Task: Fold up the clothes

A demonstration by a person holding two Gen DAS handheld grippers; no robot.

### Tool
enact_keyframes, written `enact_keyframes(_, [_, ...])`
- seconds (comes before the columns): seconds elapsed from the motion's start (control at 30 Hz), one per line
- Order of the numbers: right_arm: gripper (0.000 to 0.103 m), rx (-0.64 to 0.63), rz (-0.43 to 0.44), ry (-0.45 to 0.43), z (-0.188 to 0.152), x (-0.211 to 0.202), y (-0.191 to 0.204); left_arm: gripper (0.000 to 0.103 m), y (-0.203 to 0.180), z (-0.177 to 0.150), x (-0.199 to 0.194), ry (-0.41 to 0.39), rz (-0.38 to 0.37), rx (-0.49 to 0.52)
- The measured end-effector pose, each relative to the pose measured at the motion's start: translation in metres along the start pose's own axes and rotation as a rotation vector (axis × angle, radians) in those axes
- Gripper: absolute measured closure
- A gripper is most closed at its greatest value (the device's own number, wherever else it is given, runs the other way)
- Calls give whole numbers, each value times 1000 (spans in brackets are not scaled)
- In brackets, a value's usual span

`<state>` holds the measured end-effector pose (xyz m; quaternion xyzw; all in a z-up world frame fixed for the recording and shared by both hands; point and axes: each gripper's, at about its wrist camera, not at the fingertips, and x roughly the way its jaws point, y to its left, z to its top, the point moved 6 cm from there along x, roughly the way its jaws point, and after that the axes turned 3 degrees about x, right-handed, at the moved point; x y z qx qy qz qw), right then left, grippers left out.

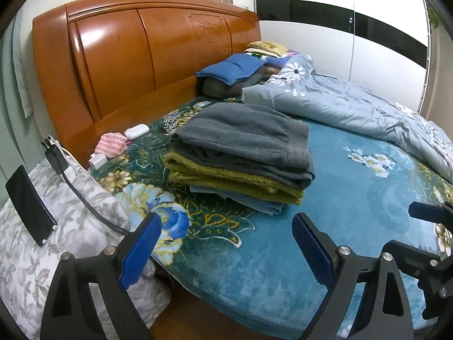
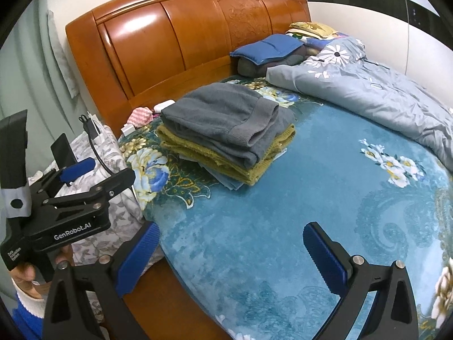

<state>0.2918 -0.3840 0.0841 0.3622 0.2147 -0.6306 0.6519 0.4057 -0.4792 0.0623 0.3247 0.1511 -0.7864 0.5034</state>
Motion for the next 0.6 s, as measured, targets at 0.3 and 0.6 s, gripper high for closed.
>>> enact_keyframes(0.3, [0,-15,2,21,-2,8,5,9,5,-4,8,17,16,-4])
enact_keyframes(0.6, [0,-19,2,53,-5,21,8,9,12,-9,17,31,26,-14])
